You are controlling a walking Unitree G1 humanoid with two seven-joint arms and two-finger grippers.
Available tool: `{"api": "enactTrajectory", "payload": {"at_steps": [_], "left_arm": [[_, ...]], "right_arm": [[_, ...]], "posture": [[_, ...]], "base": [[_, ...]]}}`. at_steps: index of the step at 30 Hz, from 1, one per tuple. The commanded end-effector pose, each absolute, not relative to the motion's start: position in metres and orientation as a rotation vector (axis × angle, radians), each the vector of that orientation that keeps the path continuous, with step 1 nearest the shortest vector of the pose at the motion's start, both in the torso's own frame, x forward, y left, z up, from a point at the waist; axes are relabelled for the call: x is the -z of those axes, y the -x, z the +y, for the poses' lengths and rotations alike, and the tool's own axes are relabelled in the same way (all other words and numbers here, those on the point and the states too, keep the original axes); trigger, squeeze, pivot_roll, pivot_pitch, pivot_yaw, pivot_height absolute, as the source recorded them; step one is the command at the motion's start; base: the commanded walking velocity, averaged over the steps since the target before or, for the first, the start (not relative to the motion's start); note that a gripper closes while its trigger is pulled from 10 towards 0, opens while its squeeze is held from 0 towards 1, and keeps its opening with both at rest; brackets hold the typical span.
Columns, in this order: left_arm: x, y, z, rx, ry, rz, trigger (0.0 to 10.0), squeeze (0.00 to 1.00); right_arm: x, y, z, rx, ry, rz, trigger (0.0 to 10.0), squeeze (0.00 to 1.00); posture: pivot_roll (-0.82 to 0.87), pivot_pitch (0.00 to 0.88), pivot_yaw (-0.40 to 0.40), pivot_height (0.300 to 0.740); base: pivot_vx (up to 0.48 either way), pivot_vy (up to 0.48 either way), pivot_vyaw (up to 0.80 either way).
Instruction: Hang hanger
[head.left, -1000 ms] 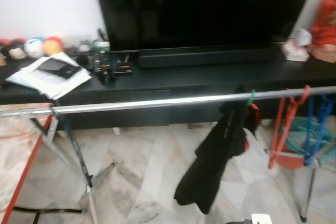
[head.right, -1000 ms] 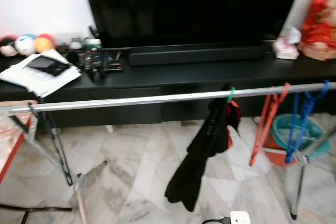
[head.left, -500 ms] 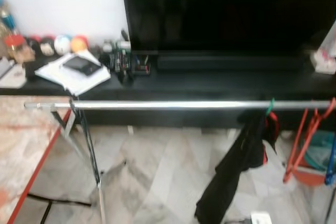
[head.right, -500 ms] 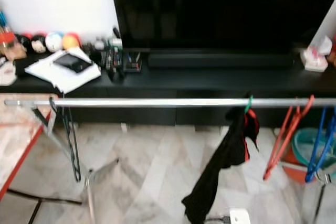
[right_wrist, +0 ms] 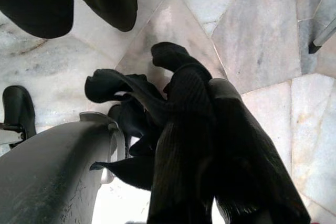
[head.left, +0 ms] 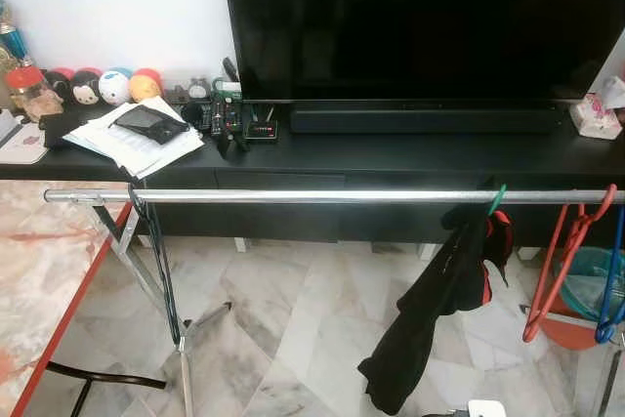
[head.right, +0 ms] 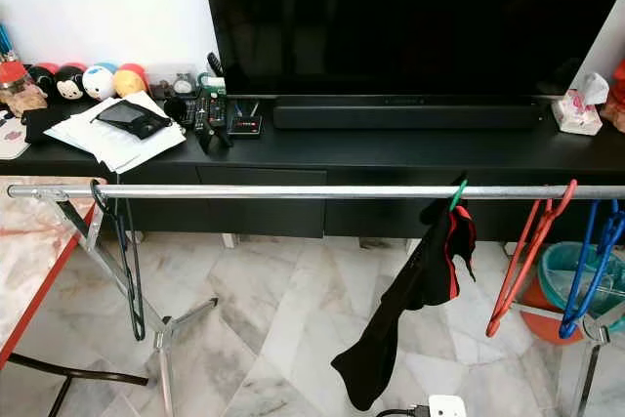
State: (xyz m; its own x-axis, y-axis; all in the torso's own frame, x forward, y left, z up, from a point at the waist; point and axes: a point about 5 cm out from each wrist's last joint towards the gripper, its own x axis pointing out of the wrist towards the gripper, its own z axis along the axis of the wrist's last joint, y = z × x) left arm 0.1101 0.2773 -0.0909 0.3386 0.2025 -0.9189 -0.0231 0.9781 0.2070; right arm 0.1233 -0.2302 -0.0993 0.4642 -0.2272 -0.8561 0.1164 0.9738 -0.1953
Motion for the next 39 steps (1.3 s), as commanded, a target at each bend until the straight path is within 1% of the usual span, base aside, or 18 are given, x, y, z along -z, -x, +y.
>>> {"api": "enactTrajectory", "payload": {"at_steps": [1,12,39], "left_arm": [[0.0911,-0.108,0.2784,-0.143,-0.169,1.226,10.0,0.0],[0.091,-0.1078,0.2786,-0.139,-0.172,1.227,10.0,0.0],[0.0923,-0.1068,0.2759,-0.132,-0.168,1.228,10.0,0.0]], "right_arm": [[0.0987,-0.1252,-0.2304,0.221,0.105,1.061,10.0,0.0],[0.0987,-0.1254,-0.2299,0.224,0.101,1.059,10.0,0.0],[0.0988,-0.1253,-0.2295,0.224,0.097,1.058,10.0,0.0]], "posture": [[0.08,0.0,0.003,0.732],[0.09,0.0,0.004,0.732],[0.09,0.0,0.006,0.732]], "base": [[0.0,0.0,0.0],[-0.233,0.0,0.0],[-0.293,0.0,0.0]]}}
